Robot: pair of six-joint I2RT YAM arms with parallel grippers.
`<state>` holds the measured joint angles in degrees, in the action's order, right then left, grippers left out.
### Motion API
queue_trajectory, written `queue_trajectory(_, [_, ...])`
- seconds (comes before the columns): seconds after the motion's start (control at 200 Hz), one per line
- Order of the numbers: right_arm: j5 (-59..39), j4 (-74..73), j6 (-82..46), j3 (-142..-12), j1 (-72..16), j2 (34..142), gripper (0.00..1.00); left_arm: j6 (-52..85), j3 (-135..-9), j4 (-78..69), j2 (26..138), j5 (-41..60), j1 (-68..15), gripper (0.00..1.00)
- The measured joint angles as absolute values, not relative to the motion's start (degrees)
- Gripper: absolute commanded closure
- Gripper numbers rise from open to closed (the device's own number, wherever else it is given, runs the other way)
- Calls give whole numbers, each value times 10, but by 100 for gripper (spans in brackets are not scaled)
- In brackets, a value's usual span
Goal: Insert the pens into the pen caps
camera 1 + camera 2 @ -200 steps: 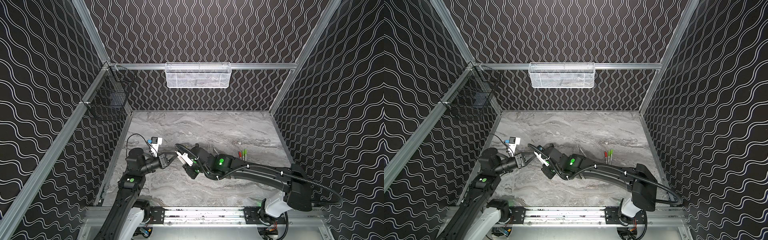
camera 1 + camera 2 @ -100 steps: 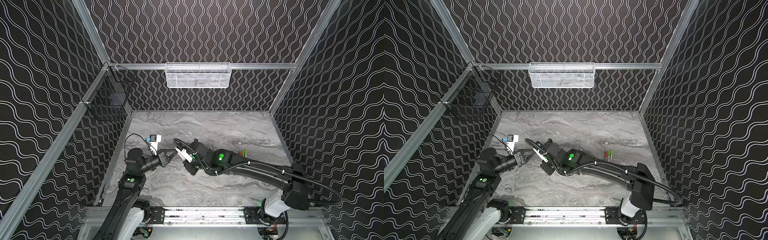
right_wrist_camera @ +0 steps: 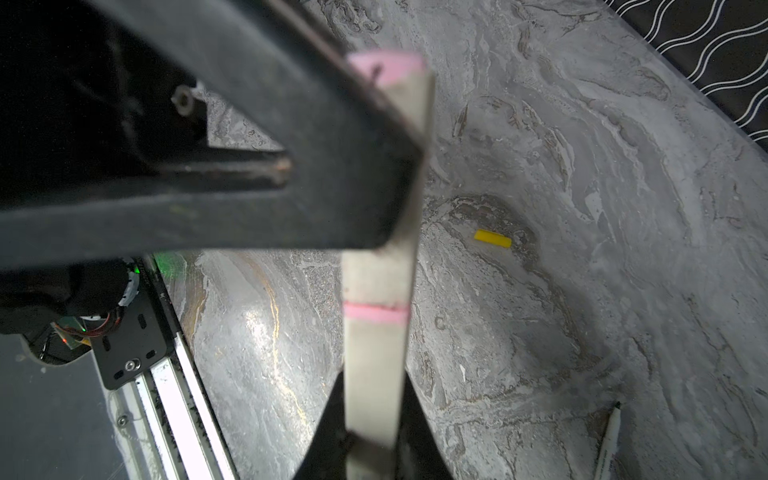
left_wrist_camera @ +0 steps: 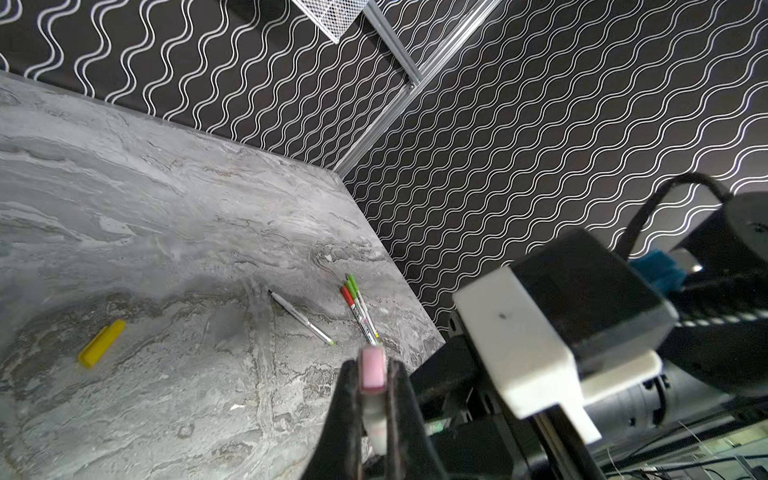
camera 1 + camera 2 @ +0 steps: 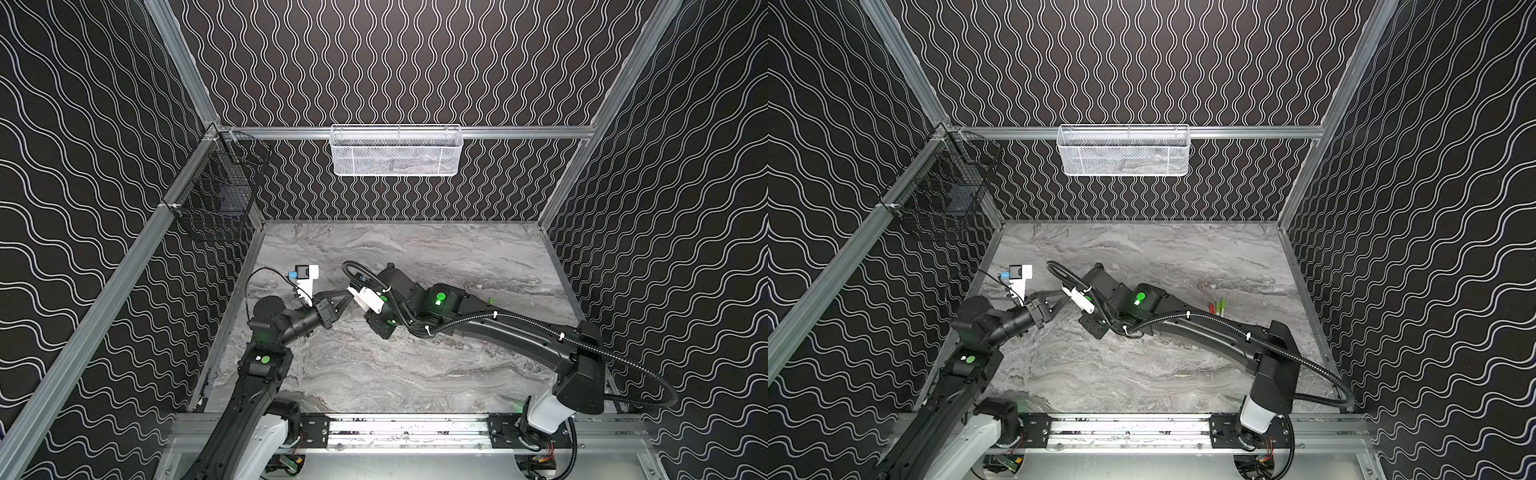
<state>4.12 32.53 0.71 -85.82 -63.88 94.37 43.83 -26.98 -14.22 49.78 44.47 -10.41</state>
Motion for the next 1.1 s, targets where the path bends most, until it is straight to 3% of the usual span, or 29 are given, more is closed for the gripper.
queue_trajectory(0.21, [36, 256, 4, -776, -639, 886, 100, 449, -266, -175, 515, 488, -108, 100])
queue_trajectory(0.731, [41, 265, -7, -799, -639, 903, 100, 470, -258, -218, 521, 481, -108, 100])
queue_trajectory(0.906, [42, 268, -8, -801, -639, 904, 100, 475, -258, -215, 519, 479, -108, 88])
queue_trajectory(1.096, [36, 208, -8, -799, -639, 901, 100, 475, -257, -169, 512, 519, -113, 56])
